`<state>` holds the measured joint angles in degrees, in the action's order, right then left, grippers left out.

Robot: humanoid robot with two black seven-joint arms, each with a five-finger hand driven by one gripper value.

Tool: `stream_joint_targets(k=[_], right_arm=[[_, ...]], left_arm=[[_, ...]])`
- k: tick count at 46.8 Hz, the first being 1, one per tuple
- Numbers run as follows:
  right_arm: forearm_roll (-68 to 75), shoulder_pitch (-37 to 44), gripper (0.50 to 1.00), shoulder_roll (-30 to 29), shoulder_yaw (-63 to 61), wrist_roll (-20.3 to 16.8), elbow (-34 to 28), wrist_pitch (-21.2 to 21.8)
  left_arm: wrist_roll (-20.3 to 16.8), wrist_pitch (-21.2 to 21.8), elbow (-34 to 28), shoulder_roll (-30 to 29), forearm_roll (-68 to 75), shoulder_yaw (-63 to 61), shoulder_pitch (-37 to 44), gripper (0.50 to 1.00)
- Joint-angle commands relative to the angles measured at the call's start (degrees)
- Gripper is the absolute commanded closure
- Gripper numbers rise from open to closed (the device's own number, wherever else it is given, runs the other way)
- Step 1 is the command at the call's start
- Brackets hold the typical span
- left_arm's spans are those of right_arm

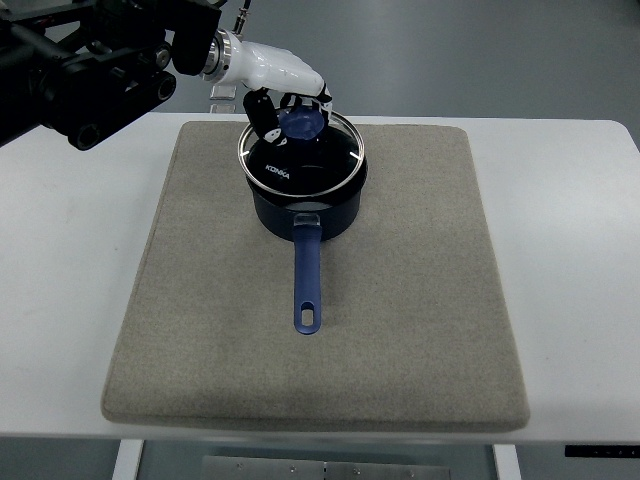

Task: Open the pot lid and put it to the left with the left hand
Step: 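Lift the glass lid off the pot with the left hand, then lower the lid onto the mat beside the pot and release it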

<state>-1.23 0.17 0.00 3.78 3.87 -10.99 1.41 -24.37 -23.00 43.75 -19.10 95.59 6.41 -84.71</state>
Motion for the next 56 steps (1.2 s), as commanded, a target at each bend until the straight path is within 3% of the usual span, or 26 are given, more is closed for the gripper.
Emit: stream_joint_targets(k=[1,15,33,42,49,56], right_arm=[[0.0,0.0,0.583,0.0,0.0,0.0,0.0,0.0],[0.0,0.0,0.583,0.0,0.0,0.0,0.0,0.0],[0.0,0.0,0.583,0.0,0.0,0.0,0.0,0.0],[0.0,0.0,0.583,0.0,0.0,0.0,0.0,0.0],[0.0,0.0,0.583,0.0,0.0,0.0,0.0,0.0],[0.0,0.0,0.583,0.0,0.0,0.0,0.0,0.0]], left_arm=[[0.0,0.0,1.9,-2.5,0.0,0.1,-0.5,1.0],[-0.1,-1.3,6.5,-12.4,-1.3,1.6,-0.6,1.0],[-0.2,-2.3,11.3,-25.2,-1.2,3.3,4.7,1.0],[-0.2,-1.2,11.5,-25.8,-1.2,3.6,8.9,1.0],[-0.2,3.2,11.3,-25.2,-1.1,3.4,12.7,1.0],[-0.2,3.9,10.6,-24.1,-0.9,3.4,14.9,1.0]])
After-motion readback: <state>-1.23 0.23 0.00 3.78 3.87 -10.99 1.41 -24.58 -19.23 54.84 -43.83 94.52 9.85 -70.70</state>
